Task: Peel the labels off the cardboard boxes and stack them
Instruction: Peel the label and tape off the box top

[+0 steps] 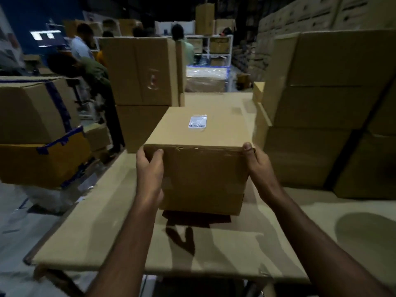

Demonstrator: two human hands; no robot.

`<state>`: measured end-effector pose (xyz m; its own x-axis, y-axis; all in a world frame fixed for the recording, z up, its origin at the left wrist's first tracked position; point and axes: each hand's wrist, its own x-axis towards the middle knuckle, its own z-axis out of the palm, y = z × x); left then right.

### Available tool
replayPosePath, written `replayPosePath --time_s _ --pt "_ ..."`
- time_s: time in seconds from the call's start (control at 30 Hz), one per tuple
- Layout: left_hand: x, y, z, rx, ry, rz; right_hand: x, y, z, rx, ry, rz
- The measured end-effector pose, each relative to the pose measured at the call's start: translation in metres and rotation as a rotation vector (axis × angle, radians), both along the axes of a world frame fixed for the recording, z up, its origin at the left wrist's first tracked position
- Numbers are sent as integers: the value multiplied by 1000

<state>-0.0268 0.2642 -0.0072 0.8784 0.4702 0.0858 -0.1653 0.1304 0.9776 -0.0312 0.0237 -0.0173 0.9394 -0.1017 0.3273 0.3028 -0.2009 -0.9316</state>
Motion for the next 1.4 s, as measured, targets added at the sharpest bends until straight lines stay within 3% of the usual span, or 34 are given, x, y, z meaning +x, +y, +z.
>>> replayPosePath --time_s 0.27,0.7,1.0,1.23,1.4 --pt "-24 -55 -19 -173 95 -155 -43 -55 -16 26 31 -239" --pt "-23 -39 -30 -108 66 -70 -28 -58 -41 148 -63 -140" --pt "-2 -30 -26 208 142 -171 -22 -69 -44 116 -36 -143" --pt "14 -44 -17 513 2 -165 -23 -77 -43 19 -60 -135" --pt "15 -45 -19 558 -7 -141 -21 -78 -40 10 -76 -149"
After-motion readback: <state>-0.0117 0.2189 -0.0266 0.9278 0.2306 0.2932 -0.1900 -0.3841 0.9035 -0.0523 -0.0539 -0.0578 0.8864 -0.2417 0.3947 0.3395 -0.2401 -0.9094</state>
